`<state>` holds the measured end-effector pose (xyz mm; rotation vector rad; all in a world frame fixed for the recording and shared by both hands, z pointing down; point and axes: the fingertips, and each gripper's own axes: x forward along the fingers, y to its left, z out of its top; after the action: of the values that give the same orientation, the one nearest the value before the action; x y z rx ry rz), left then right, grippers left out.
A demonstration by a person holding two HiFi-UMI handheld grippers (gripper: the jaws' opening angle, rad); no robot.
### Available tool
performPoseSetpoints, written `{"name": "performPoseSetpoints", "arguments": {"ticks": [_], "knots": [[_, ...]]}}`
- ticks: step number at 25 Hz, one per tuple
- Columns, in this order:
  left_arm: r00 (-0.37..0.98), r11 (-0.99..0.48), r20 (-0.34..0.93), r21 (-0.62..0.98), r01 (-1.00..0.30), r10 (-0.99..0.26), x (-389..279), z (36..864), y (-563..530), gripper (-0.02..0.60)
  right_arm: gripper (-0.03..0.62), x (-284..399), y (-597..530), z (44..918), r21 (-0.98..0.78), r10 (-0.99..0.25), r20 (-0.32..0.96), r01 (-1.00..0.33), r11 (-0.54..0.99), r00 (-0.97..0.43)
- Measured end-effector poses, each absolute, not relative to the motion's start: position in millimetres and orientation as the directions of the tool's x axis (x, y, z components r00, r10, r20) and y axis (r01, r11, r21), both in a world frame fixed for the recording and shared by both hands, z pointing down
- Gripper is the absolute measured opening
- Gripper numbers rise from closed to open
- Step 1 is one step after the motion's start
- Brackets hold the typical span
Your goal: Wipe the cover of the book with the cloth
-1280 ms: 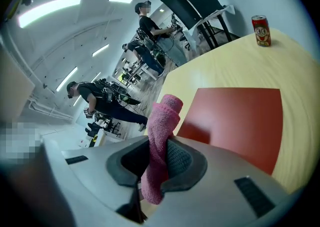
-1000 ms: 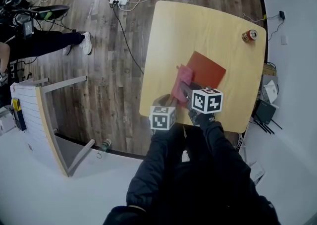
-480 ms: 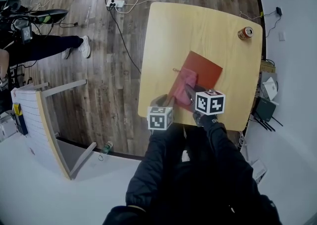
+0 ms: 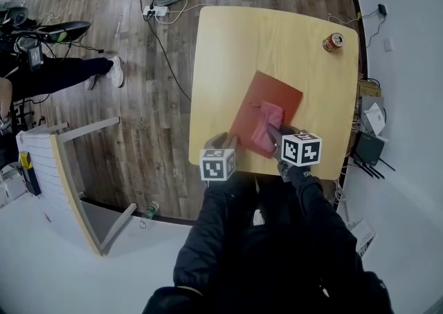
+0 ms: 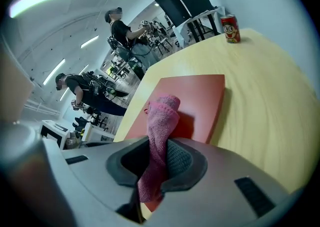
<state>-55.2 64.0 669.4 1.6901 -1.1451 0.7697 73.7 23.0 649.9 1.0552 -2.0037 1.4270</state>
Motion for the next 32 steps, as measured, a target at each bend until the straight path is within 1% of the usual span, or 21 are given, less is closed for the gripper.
{"name": "performPoseSetpoints", "arguments": {"ticks": [10,16,20,25,32], "knots": [[0.367,-0.142,0.859,0.338,-0.93,-0.356,-52.7,666.3,62.2,0.133,0.078,110.9,36.0,648.4,-0.548,-0.343,0.751,-0.823,0.152,-0.564],[0.367,-0.139,0.862,0.339,-0.93,-0.351,-52.8,667.9,64.9,0.133,0.078,118.9,40.9,634.2,-0.559,-0.354,0.743,-0.818,0.137,-0.567],[0.374,-0.136,0.857,0.349,-0.927,-0.355,-54.6,666.2,63.8,0.133,0.078,98.2,40.1,609.8,-0.61,-0.366,0.693,-0.776,0.16,-0.621],[0.386,-0.136,0.856,0.362,-0.922,-0.343,-54.9,668.1,65.2,0.133,0.078,52.8,42.5,597.3,-0.674,-0.333,0.634,-0.71,0.203,-0.698],[0.42,-0.139,0.844,0.396,-0.908,-0.333,-53.3,668.5,62.8,0.132,0.078,8.7,49.3,608.4,-0.701,-0.275,0.622,-0.677,0.224,-0.734]]}}
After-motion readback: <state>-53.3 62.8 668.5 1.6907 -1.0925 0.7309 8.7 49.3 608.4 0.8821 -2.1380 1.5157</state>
